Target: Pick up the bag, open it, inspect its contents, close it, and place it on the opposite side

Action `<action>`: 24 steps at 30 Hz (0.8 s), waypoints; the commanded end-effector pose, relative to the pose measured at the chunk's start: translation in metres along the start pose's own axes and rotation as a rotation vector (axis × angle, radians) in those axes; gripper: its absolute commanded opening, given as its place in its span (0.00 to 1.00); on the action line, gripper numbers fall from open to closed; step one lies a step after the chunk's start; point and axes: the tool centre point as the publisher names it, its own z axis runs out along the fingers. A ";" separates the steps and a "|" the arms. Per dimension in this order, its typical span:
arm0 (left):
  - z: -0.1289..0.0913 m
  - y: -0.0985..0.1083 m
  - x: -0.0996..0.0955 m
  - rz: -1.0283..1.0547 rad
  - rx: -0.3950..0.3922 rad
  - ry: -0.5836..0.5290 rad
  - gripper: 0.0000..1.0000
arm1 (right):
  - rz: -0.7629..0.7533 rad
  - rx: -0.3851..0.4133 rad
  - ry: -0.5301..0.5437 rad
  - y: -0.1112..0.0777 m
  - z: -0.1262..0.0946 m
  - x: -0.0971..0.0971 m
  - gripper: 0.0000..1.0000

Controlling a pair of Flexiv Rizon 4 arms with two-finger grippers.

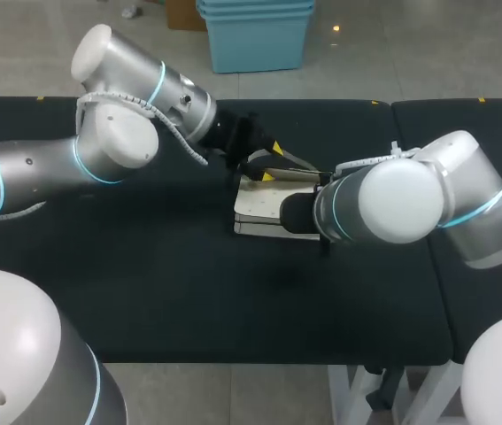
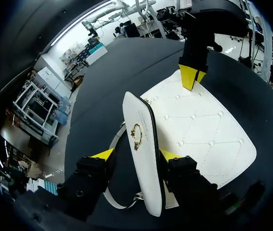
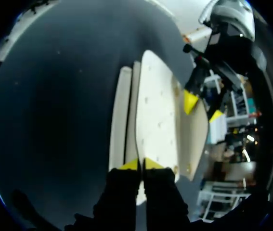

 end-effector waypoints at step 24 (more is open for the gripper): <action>0.030 0.019 -0.022 -0.123 -0.009 0.141 0.39 | 0.000 -0.015 -0.021 -0.004 0.001 0.005 0.00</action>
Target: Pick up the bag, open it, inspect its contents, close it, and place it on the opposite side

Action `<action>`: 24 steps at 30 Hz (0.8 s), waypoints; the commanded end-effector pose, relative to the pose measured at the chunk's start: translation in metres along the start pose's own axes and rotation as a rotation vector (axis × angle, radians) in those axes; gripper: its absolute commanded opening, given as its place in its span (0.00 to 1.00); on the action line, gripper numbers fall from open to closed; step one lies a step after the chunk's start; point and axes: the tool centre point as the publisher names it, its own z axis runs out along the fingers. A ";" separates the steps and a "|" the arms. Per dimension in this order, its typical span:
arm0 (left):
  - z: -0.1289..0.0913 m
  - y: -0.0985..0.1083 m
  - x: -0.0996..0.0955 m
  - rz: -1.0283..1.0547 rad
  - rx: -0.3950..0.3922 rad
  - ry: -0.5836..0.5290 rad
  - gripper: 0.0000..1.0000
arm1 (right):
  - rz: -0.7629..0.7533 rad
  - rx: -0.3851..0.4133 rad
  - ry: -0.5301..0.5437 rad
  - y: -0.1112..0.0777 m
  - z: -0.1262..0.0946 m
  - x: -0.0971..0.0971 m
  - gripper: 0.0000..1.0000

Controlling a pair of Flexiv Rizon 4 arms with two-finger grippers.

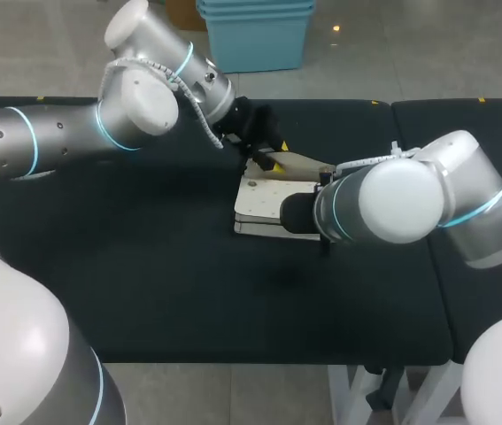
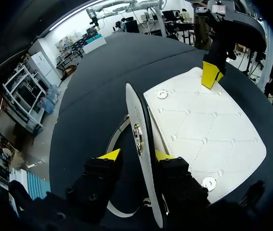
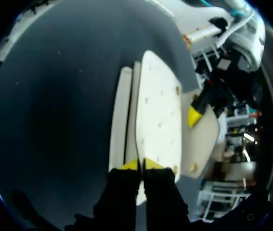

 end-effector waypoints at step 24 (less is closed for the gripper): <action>0.001 0.014 -0.002 -0.066 0.041 0.046 0.00 | 0.001 0.018 -0.004 0.000 -0.012 -0.002 1.00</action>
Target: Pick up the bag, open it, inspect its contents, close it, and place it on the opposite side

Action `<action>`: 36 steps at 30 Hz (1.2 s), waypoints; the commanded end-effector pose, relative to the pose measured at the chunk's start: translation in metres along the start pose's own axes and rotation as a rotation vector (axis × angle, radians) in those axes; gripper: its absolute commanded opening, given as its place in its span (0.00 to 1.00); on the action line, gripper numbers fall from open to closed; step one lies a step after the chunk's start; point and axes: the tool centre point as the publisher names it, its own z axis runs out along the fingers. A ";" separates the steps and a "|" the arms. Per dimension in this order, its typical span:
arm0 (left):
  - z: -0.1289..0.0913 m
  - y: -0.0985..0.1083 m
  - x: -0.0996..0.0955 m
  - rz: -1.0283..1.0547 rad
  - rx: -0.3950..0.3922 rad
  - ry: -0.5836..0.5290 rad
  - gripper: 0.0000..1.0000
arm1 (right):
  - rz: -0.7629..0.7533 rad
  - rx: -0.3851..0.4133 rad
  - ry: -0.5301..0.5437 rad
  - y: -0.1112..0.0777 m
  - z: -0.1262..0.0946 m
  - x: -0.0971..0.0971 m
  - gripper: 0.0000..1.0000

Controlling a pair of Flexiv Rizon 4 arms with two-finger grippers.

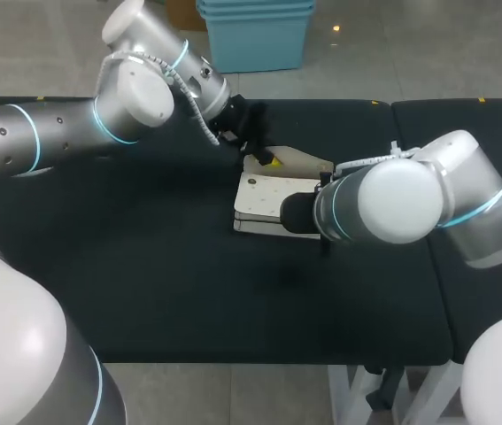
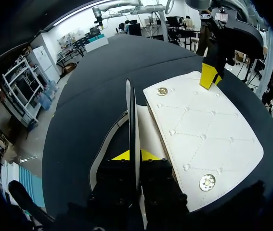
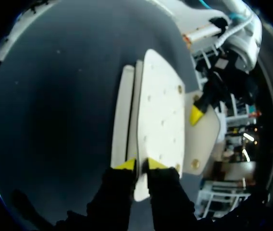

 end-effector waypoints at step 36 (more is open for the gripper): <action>-0.057 -0.040 -0.007 -0.172 -0.063 -0.094 0.00 | 0.009 0.060 0.021 0.005 -0.085 -0.080 0.00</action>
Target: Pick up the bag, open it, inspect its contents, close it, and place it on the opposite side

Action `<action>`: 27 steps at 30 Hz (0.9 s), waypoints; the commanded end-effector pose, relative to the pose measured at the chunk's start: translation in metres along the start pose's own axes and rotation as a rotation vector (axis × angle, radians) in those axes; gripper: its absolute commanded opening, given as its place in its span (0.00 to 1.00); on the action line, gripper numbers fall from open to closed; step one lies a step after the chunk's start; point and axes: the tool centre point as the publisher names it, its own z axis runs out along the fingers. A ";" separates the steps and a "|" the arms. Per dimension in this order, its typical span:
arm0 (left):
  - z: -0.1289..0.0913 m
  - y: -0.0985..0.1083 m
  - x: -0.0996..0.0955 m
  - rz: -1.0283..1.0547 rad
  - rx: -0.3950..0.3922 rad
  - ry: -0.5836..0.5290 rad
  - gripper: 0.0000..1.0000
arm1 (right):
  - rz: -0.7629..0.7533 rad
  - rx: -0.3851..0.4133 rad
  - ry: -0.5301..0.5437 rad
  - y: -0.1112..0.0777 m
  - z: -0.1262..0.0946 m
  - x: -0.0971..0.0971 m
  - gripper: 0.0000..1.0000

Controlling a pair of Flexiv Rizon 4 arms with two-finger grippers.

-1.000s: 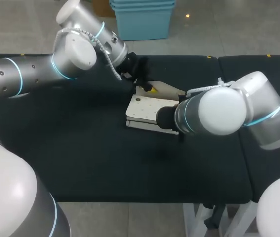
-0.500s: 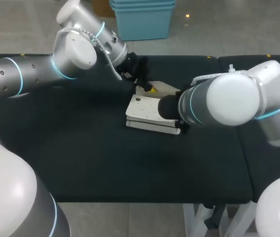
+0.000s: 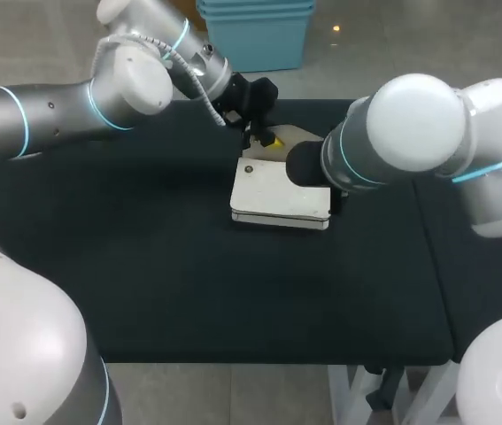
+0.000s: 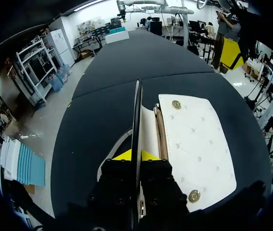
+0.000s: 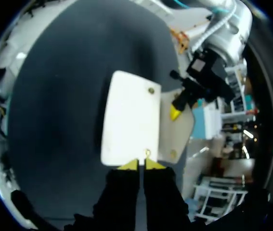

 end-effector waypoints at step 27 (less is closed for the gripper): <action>-0.053 -0.041 0.003 -0.011 0.051 -0.035 0.00 | 0.050 0.017 0.076 0.004 0.000 -0.067 0.00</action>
